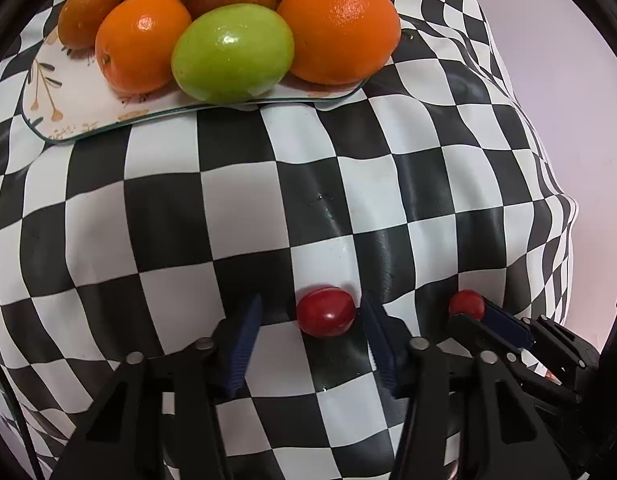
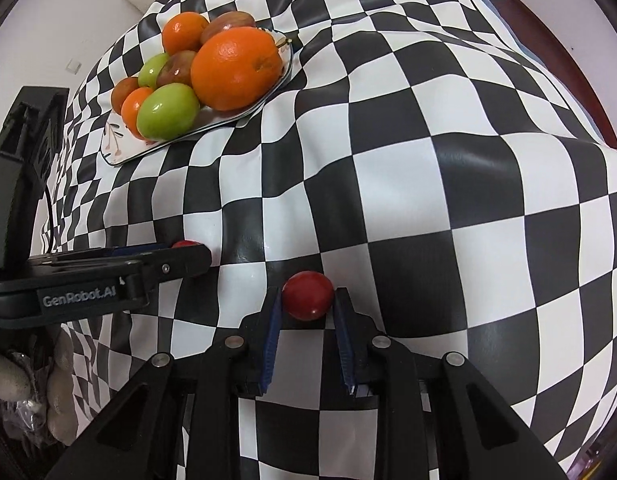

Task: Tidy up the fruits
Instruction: 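Grasp one red cherry tomato with the left tool while the right tool grasps the other, then carry both cherry tomatoes onto the plate and release them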

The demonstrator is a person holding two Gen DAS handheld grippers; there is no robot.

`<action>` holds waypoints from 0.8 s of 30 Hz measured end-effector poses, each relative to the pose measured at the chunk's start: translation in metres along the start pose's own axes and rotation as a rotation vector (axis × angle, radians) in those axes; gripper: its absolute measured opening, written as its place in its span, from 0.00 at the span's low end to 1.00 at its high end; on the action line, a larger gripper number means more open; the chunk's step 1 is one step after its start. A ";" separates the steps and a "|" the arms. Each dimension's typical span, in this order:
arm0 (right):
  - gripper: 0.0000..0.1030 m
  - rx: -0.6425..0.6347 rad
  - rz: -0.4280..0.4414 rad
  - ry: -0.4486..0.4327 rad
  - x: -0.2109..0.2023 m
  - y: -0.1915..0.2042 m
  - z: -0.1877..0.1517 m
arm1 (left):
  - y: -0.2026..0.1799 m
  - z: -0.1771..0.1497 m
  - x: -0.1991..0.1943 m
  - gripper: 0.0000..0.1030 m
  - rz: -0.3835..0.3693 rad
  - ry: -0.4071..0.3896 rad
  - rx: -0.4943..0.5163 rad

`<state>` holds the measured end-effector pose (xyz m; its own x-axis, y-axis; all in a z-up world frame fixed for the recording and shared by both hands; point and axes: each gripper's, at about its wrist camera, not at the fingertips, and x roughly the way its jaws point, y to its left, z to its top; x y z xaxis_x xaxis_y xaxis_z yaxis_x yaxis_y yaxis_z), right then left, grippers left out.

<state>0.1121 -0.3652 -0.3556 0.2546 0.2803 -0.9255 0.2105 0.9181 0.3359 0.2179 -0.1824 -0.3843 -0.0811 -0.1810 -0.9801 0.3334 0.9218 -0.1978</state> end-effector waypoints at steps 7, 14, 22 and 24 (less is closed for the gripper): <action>0.28 -0.002 0.010 -0.010 0.000 0.008 0.004 | 0.003 0.003 -0.011 0.28 -0.012 -0.032 -0.005; 0.28 0.011 0.048 -0.035 -0.011 0.016 0.011 | 0.027 0.007 -0.049 0.27 -0.051 -0.093 -0.063; 0.27 -0.016 0.111 -0.073 -0.017 0.048 0.029 | 0.055 0.017 -0.087 0.28 -0.122 -0.115 -0.095; 0.27 -0.008 0.119 -0.073 -0.015 0.053 0.032 | 0.050 0.018 -0.075 0.33 -0.160 -0.063 -0.094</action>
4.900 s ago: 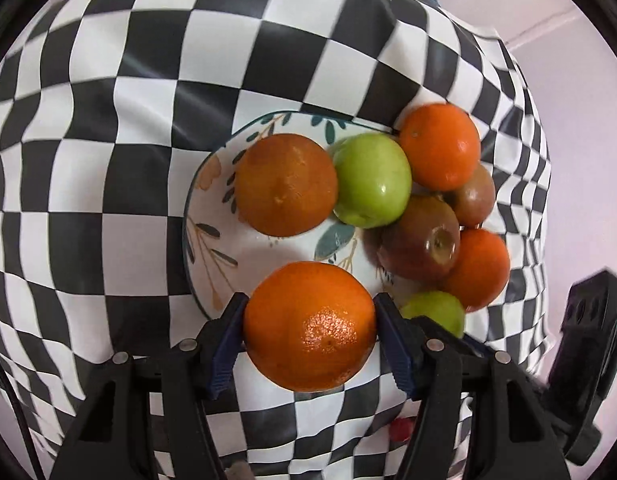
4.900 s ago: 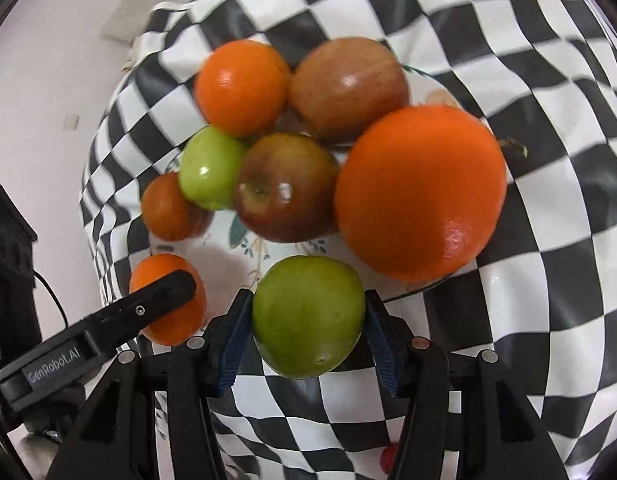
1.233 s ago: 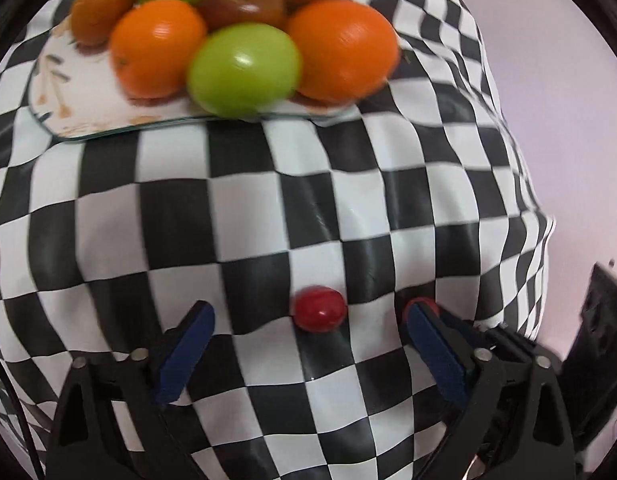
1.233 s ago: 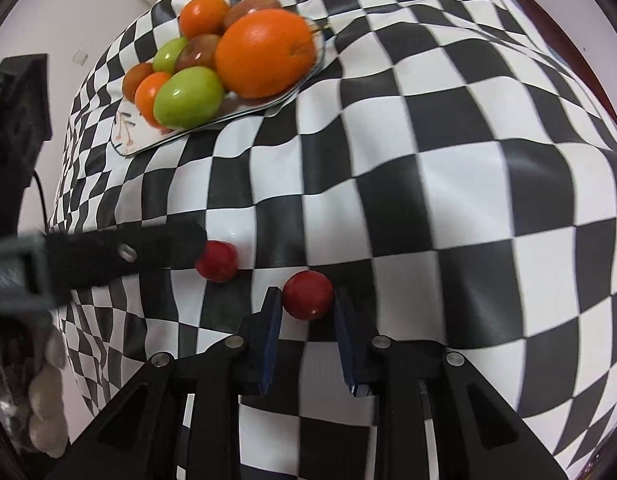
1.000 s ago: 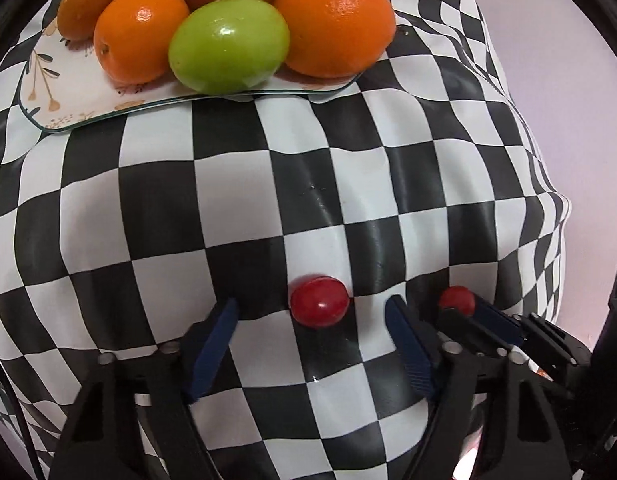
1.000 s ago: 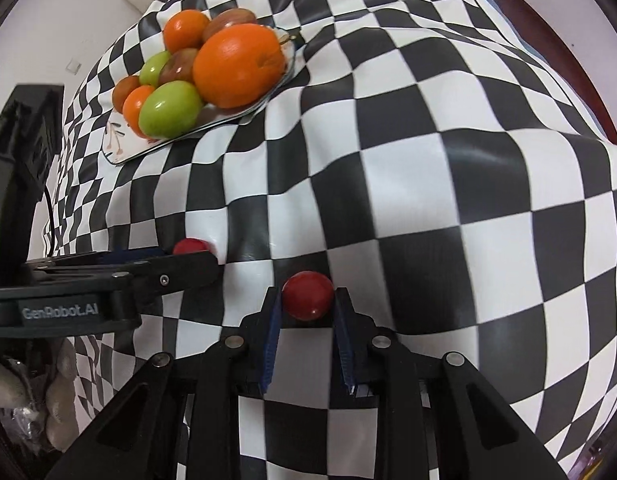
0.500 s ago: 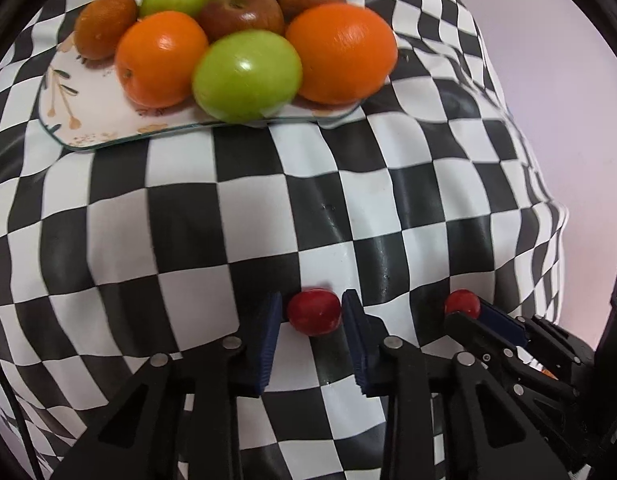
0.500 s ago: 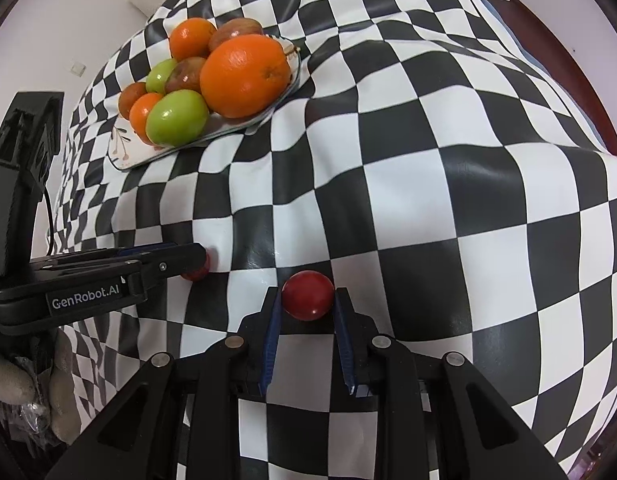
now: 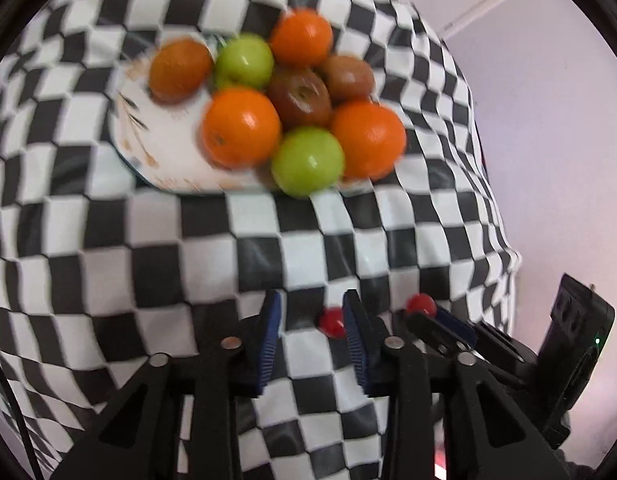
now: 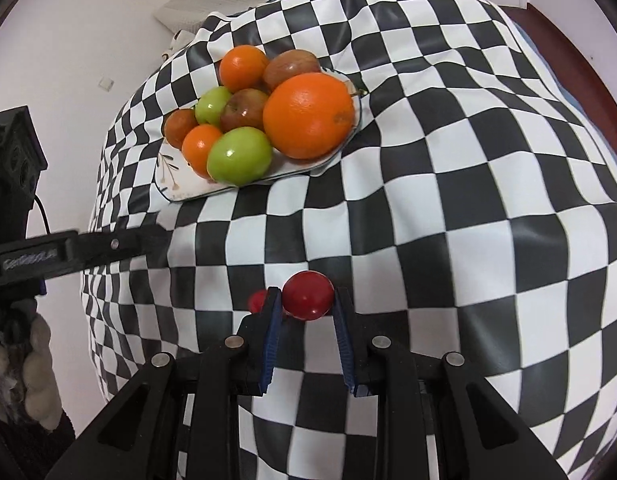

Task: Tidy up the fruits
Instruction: 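Carry both cherry tomatoes onto the plate and release them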

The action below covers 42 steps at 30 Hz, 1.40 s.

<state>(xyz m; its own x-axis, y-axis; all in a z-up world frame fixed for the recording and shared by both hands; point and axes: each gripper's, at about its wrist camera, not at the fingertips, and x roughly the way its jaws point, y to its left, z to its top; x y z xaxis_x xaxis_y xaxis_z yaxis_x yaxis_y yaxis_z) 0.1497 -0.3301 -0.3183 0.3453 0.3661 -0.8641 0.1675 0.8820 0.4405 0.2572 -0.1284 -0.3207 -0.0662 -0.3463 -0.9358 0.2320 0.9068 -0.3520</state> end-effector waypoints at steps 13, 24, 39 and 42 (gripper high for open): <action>0.27 0.053 -0.057 0.014 -0.003 -0.031 -0.018 | -0.037 -0.018 0.095 0.39 0.079 0.192 0.107; 0.28 0.081 -0.068 0.006 -0.007 -0.045 -0.023 | -0.054 -0.017 0.090 0.29 0.092 0.118 0.128; 0.27 0.074 -0.058 0.003 -0.008 -0.041 -0.019 | -0.049 0.001 0.090 0.38 0.056 0.143 0.157; 0.27 0.077 -0.062 0.007 -0.007 -0.043 -0.020 | -0.059 -0.003 0.102 0.37 0.093 0.138 0.190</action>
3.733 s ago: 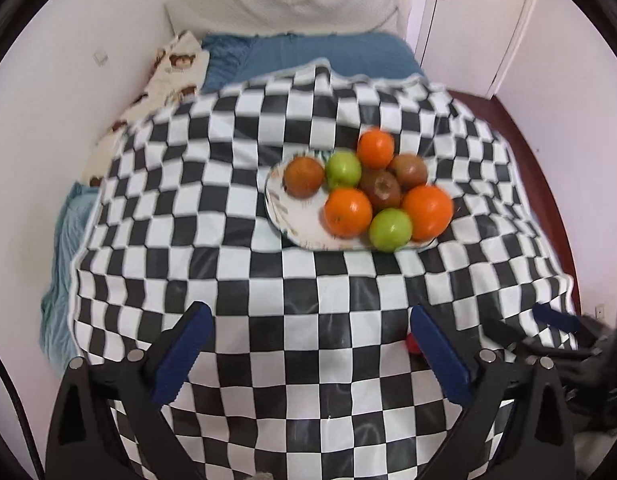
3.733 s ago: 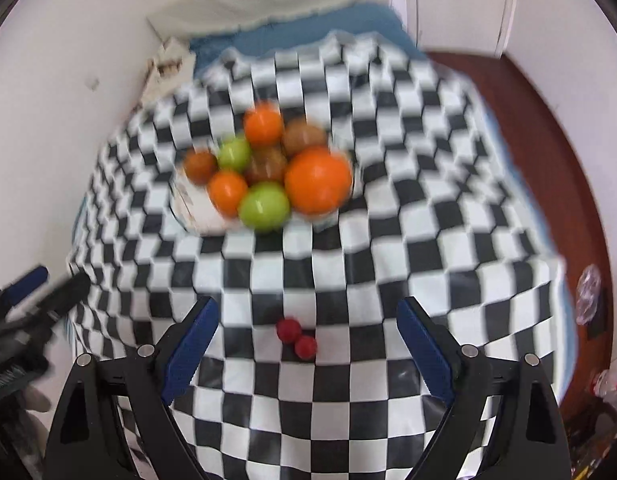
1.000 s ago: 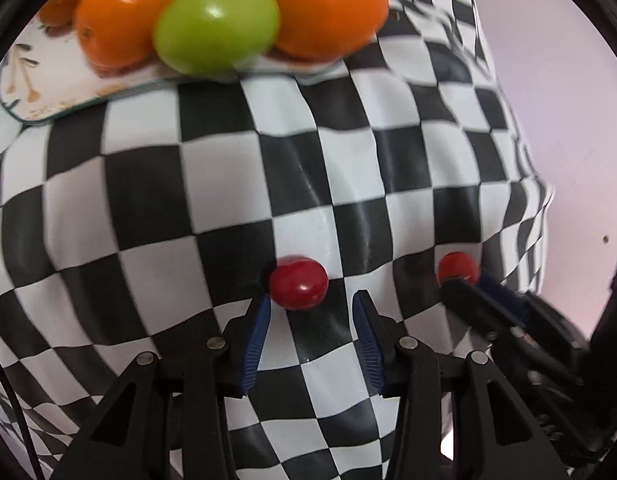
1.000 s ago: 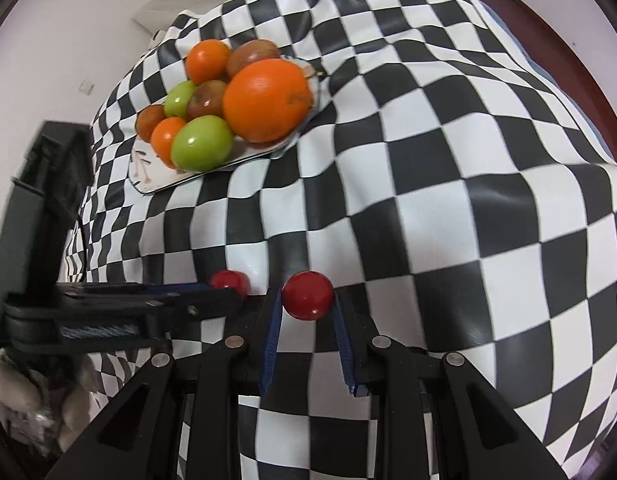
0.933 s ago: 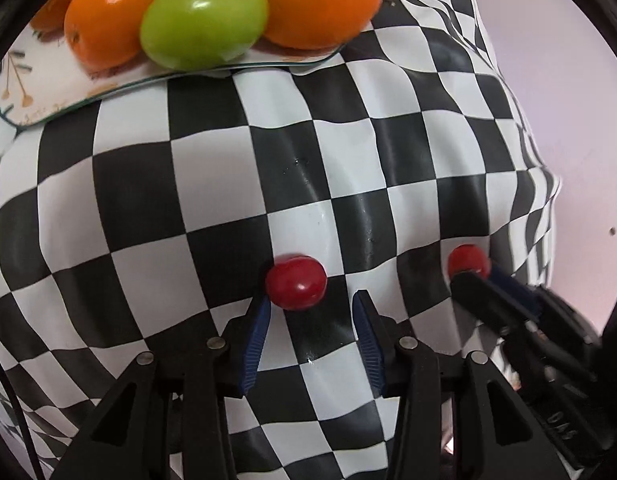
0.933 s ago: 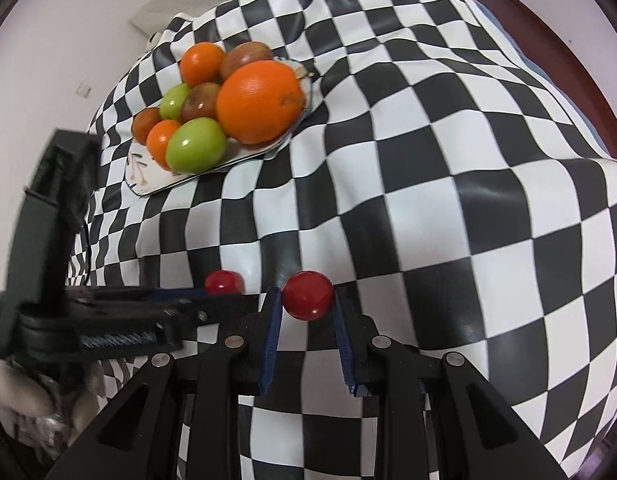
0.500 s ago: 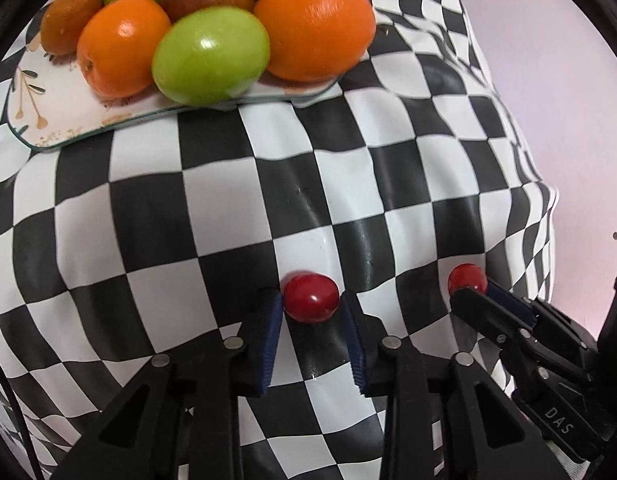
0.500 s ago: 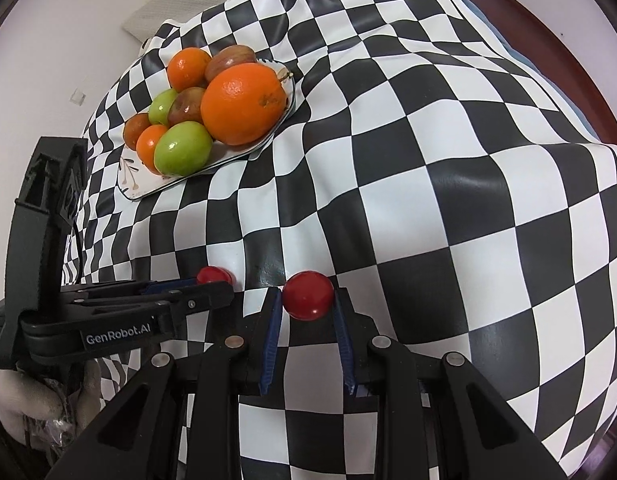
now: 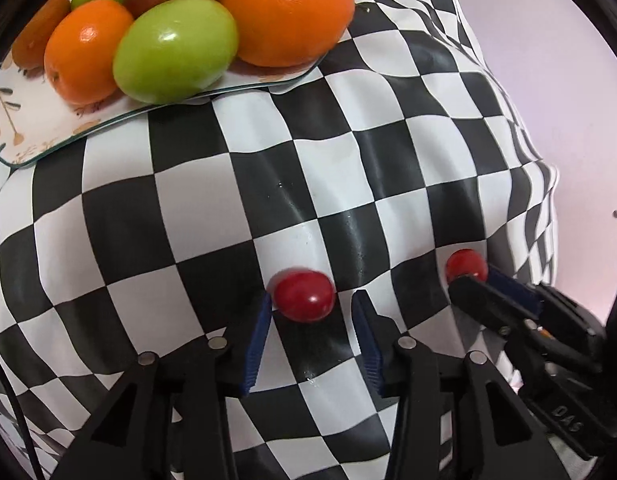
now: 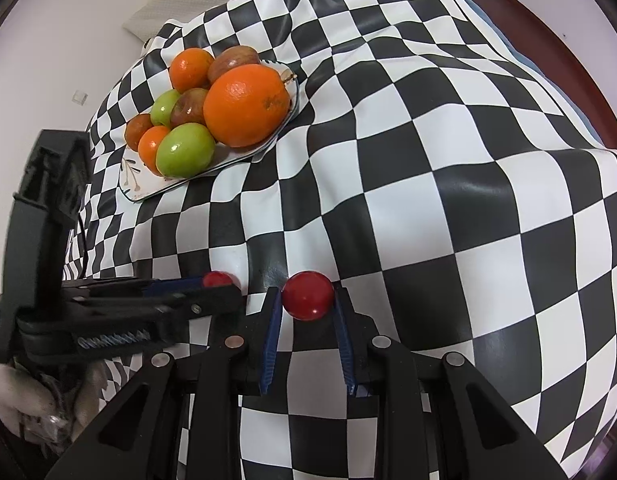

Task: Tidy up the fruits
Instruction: 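Carry both cherry tomatoes onto the plate and release them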

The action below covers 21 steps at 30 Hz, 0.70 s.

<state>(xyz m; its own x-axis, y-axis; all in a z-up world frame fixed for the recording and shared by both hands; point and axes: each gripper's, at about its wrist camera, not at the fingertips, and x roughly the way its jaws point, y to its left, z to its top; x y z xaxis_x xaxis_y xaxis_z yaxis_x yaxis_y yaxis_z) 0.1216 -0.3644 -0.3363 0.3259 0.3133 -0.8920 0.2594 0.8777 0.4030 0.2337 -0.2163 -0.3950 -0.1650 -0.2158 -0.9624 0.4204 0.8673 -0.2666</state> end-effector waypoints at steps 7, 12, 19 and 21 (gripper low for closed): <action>0.28 0.024 -0.005 -0.008 -0.002 -0.009 -0.003 | -0.010 -0.005 0.003 0.24 0.012 -0.046 0.026; 0.28 0.043 0.002 -0.016 -0.004 -0.014 -0.004 | -0.005 -0.011 -0.016 0.24 0.008 -0.067 0.025; 0.27 0.035 0.046 -0.032 -0.013 -0.005 -0.001 | 0.027 -0.019 -0.076 0.24 -0.040 -0.146 -0.036; 0.28 0.024 0.072 -0.037 -0.013 0.006 0.003 | 0.037 -0.019 -0.094 0.24 -0.044 -0.170 -0.051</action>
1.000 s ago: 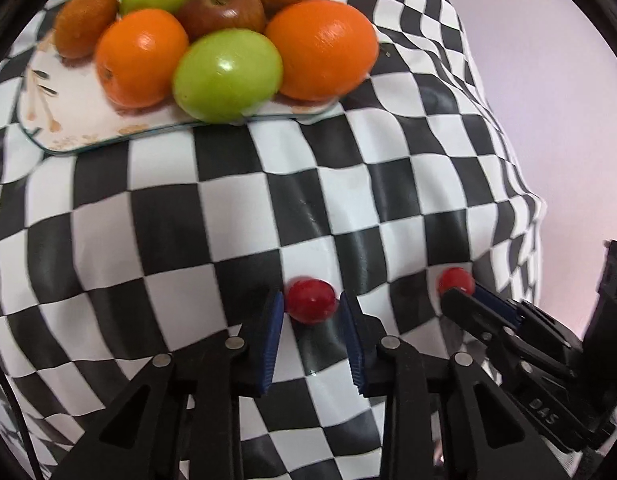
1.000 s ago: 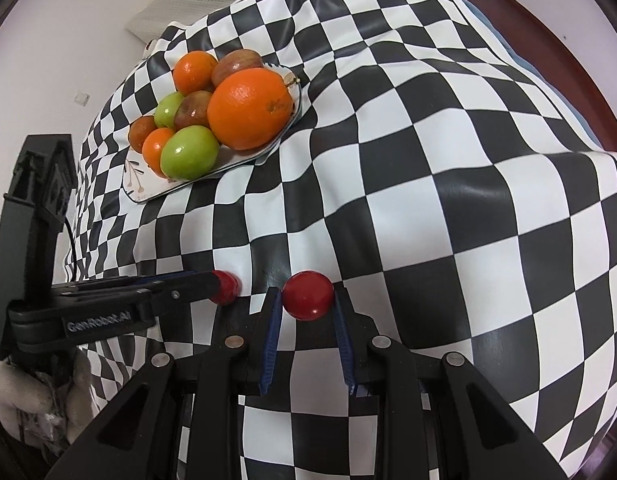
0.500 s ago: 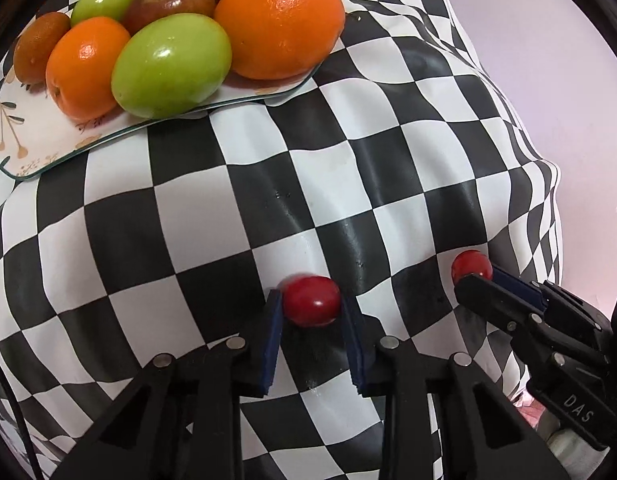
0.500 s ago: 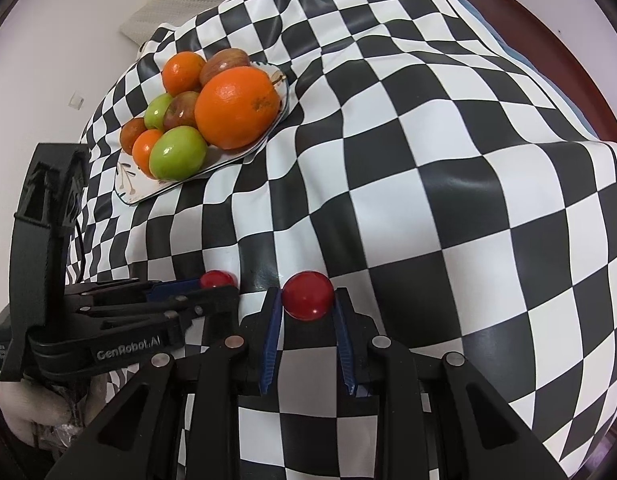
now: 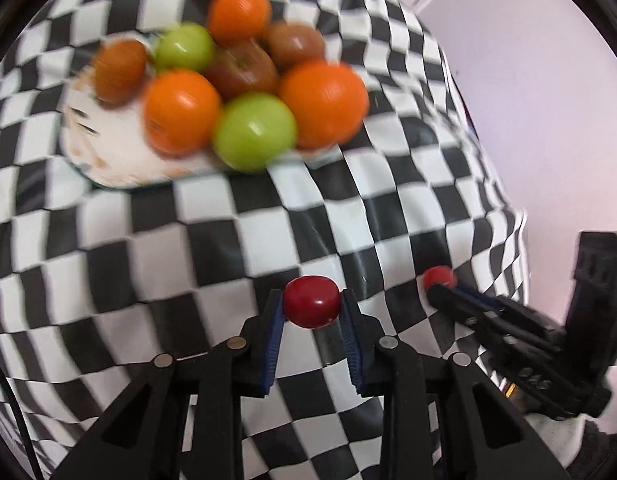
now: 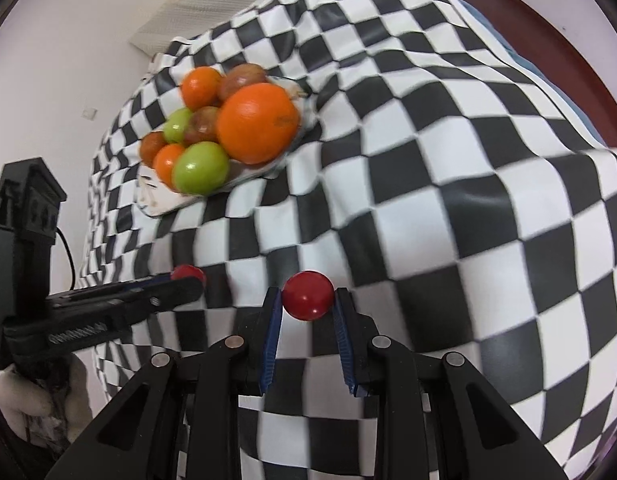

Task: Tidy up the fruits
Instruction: 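Carry both cherry tomatoes onto the plate and release them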

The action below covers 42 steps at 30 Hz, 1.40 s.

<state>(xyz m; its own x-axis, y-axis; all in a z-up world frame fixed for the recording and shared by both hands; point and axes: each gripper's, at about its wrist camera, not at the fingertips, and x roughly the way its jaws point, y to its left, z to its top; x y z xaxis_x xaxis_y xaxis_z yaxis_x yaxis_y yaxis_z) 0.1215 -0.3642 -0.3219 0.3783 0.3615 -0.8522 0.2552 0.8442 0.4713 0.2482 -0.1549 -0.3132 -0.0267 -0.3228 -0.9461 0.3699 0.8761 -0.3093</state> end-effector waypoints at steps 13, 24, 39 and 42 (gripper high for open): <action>0.27 -0.100 0.242 0.040 0.093 0.157 0.061 | 0.116 0.079 -0.055 0.24 0.083 -0.075 -0.169; 0.29 -0.086 0.167 0.106 0.146 0.183 0.095 | 0.138 0.101 -0.021 0.26 0.071 0.035 -0.213; 0.85 -0.066 0.043 0.146 0.104 0.158 0.083 | 0.134 0.059 -0.065 0.78 0.218 -0.123 -0.211; 0.90 -0.149 -0.036 0.108 0.077 0.163 0.072 | 0.128 0.042 -0.077 0.78 0.294 -0.172 -0.208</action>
<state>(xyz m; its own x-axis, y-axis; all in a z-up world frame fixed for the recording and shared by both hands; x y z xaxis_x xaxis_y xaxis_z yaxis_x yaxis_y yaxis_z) 0.2565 -0.2267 -0.2945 0.2712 0.3639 -0.8911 0.1290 0.9037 0.4083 0.3366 -0.0328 -0.2758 0.2150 -0.0874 -0.9727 0.1423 0.9882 -0.0573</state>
